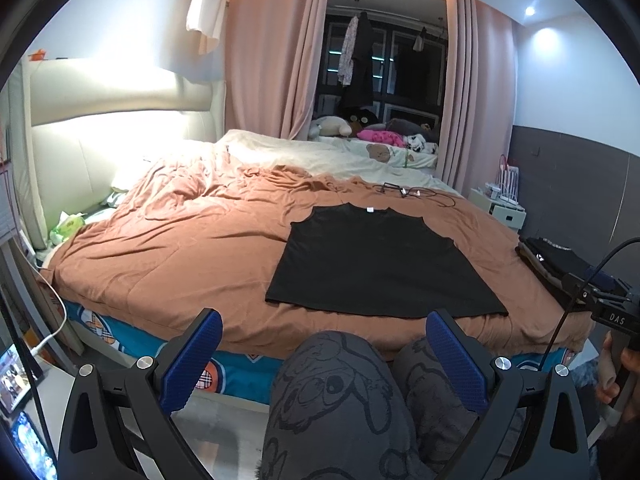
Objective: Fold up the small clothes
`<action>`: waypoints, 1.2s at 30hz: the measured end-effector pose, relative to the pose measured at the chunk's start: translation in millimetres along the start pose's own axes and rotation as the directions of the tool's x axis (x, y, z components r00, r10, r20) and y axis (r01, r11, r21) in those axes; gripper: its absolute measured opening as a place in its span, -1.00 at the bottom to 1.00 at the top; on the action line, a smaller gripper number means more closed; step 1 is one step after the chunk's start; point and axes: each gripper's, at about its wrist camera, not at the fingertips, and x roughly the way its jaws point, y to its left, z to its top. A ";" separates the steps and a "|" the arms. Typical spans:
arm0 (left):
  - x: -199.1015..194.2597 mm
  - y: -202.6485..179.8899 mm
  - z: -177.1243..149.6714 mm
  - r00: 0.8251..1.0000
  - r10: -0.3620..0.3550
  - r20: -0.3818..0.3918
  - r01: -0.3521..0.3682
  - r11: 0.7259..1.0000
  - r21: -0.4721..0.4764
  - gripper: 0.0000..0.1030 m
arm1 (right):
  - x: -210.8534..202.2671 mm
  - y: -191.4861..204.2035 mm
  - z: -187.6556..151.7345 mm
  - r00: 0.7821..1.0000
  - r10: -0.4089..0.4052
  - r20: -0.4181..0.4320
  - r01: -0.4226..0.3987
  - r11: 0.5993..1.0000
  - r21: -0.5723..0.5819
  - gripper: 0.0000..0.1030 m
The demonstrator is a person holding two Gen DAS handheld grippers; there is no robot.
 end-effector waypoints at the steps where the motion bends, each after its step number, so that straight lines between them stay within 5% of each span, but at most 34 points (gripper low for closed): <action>1: 0.7 -1.1 0.6 1.000 0.001 -0.002 -0.001 1.000 0.000 0.99 | 0.7 -0.7 -0.3 1.000 -0.002 -0.002 0.002 1.000 0.003 1.00; 36: 2.9 -3.4 1.6 1.000 0.000 0.008 0.000 1.000 -0.006 0.99 | -0.5 -9.6 7.3 1.000 -0.009 0.005 0.009 1.000 0.024 1.00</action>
